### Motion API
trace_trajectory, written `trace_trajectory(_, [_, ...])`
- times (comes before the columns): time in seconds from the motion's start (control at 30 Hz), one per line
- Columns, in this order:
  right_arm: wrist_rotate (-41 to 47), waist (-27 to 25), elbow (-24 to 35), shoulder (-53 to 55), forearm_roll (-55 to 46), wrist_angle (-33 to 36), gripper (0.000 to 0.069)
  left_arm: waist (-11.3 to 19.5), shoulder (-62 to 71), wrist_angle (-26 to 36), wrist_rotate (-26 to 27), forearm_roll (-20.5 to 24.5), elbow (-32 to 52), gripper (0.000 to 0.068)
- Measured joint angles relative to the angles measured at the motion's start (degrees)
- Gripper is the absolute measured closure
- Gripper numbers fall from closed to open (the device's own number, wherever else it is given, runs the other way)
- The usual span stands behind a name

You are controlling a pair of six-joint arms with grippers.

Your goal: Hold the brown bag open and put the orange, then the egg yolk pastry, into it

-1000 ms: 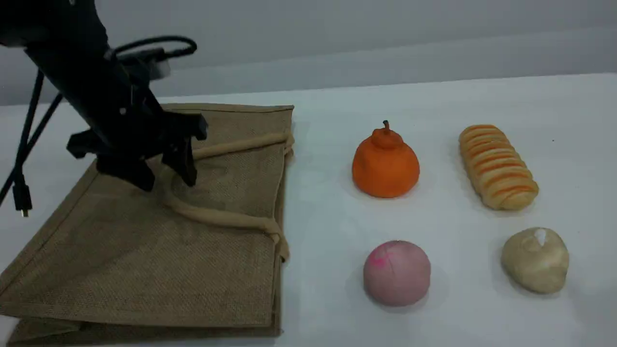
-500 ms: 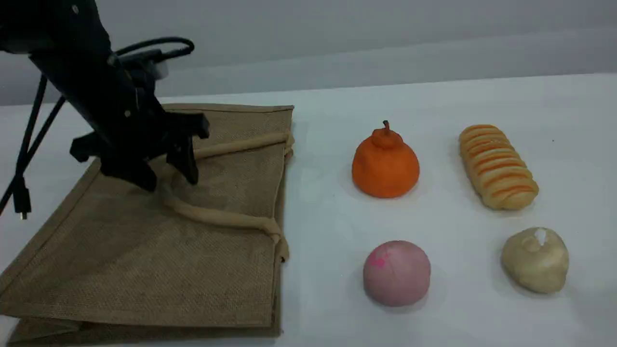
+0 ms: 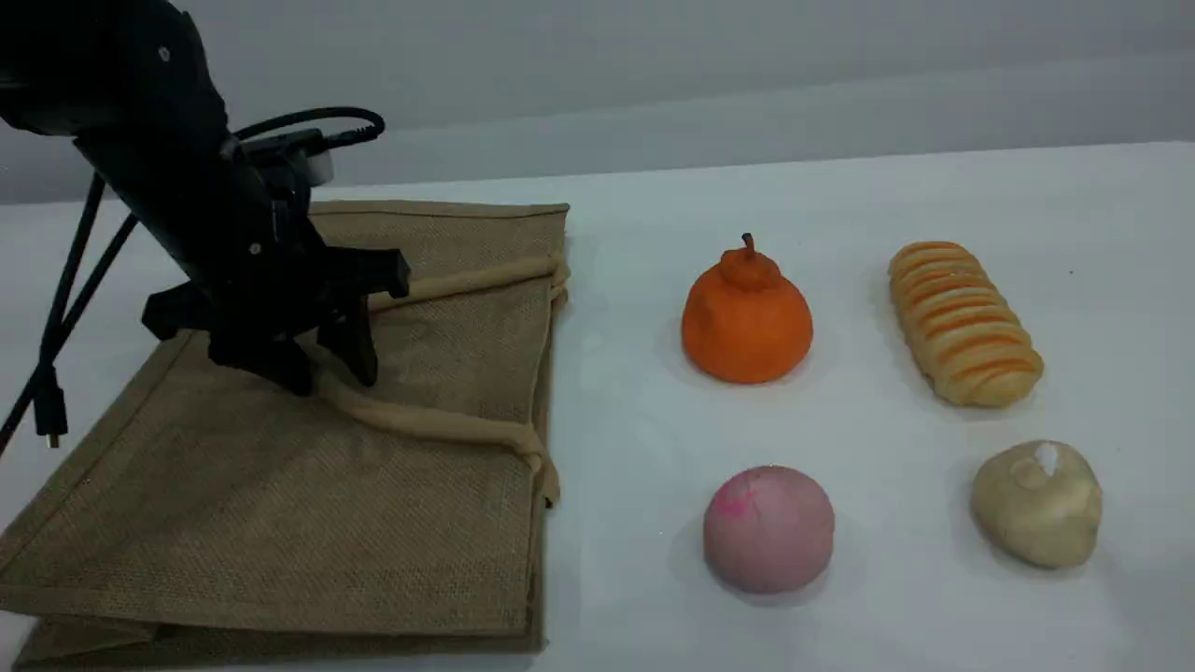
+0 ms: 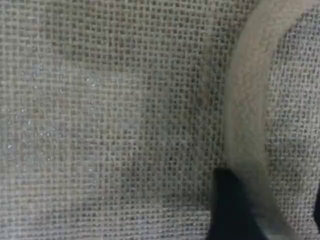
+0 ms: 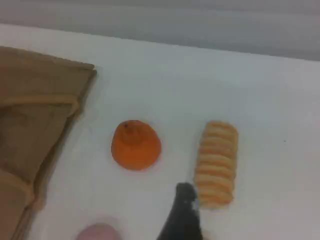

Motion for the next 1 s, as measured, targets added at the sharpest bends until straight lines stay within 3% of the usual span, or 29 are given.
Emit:
trace_trajectory(0.17, [0.00, 0.00, 0.00, 0.00, 0.00, 0.00, 0.0120, 0.00, 1.83, 0.58, -0.05, -0.16, 0.00, 0.0484])
trace_trajectory(0.33, [0.00, 0.00, 0.00, 0.00, 0.00, 0.00, 0.0120, 0.00, 2.22, 0.92, -0.05, -0.42, -0.06, 0.0573])
trace_trajectory(0.5, [0.00, 0.00, 0.00, 0.00, 0.00, 0.00, 0.0120, 0.00, 0.99, 4.17, 3.74, 0.04, -1.70, 0.0579])
trace_trajectory(1.0, [0.00, 0.00, 0.00, 4.68, 0.01, -0.06, 0.0120, 0.00, -5.61, 27.15, 15.52, 0.04, -21.82, 0.0580])
